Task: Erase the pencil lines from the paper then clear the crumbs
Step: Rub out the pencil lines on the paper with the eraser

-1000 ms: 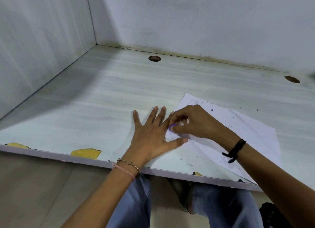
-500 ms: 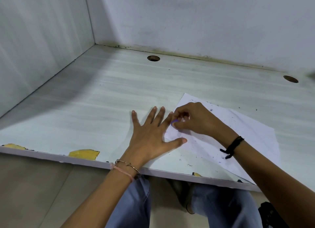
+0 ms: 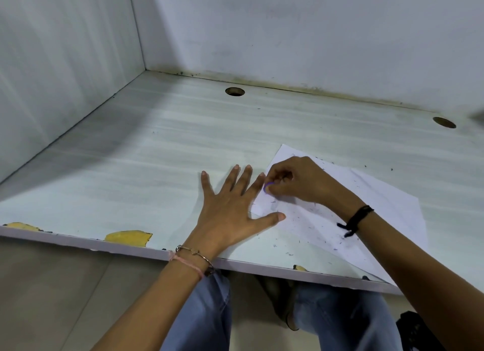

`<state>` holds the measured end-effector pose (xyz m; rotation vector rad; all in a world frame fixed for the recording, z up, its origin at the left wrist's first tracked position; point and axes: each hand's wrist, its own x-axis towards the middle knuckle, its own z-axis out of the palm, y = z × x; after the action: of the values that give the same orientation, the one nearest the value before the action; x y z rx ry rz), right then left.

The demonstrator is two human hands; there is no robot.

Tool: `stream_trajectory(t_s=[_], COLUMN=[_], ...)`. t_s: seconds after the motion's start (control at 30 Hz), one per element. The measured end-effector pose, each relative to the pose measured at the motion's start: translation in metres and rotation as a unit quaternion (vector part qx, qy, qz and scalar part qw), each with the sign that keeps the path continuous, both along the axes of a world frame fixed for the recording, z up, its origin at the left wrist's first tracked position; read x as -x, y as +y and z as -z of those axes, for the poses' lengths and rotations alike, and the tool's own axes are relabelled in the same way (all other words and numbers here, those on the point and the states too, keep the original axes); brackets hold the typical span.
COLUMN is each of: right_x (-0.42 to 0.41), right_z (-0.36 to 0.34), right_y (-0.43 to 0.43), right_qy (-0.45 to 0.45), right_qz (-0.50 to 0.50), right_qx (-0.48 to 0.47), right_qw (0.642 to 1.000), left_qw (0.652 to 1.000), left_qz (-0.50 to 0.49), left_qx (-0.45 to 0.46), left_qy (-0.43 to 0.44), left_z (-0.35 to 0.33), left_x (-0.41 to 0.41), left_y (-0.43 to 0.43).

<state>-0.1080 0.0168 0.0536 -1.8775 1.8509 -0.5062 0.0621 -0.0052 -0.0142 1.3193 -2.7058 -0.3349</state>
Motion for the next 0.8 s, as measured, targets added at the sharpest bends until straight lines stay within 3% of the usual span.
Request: stream_trajectory(t_s=[0.17, 0.3, 0.43, 0.6, 0.73, 0.8], right_x=[-0.009, 0.001, -0.008, 0.005, 0.001, 0.009], right_z=[0.002, 0.000, 0.002, 0.003, 0.003, 0.002], right_y=[0.010, -0.001, 0.010, -0.001, 0.009, 0.003], right_qy=[-0.023, 0.003, -0.013, -0.007, -0.008, 0.007], right_qz=[-0.065, 0.010, -0.061, 0.020, -0.063, -0.027], right_qx=[-0.055, 0.001, -0.043, 0.022, -0.058, -0.033], right_qw=[0.996, 1.000, 0.997, 1.000, 0.996, 0.999], left_qw=[1.000, 1.000, 1.000, 1.000, 1.000, 1.000], left_qz=[0.003, -0.001, 0.003, -0.001, 0.000, -0.001], left_qx=[0.004, 0.001, 0.004, 0.006, 0.008, 0.001], left_qy=[-0.002, -0.001, -0.005, -0.006, -0.006, -0.004], left_z=[0.001, 0.000, 0.001, 0.001, 0.000, 0.000], left_x=[0.000, 0.000, 0.000, 0.000, 0.000, 0.000], left_y=[-0.001, 0.000, 0.000, 0.000, 0.000, 0.000])
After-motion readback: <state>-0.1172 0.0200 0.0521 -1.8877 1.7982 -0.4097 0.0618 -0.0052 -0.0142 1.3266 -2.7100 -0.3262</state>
